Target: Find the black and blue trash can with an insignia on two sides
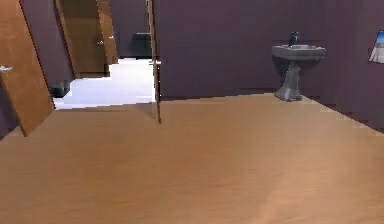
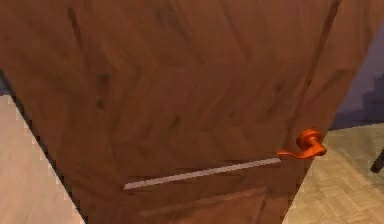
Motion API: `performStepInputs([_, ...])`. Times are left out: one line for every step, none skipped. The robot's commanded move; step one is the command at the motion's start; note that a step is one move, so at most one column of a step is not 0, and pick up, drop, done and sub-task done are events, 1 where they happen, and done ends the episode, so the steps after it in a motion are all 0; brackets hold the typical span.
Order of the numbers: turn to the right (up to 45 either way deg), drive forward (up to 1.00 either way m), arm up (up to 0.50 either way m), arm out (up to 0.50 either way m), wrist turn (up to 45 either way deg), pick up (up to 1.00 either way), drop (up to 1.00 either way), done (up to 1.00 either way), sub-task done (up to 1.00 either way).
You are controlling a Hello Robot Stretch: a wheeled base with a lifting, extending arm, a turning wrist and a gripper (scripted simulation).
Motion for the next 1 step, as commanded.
performStepInputs([-18.0,0.0,0.0,0.0,0.0,0.0,0.0,0.0,0.0])
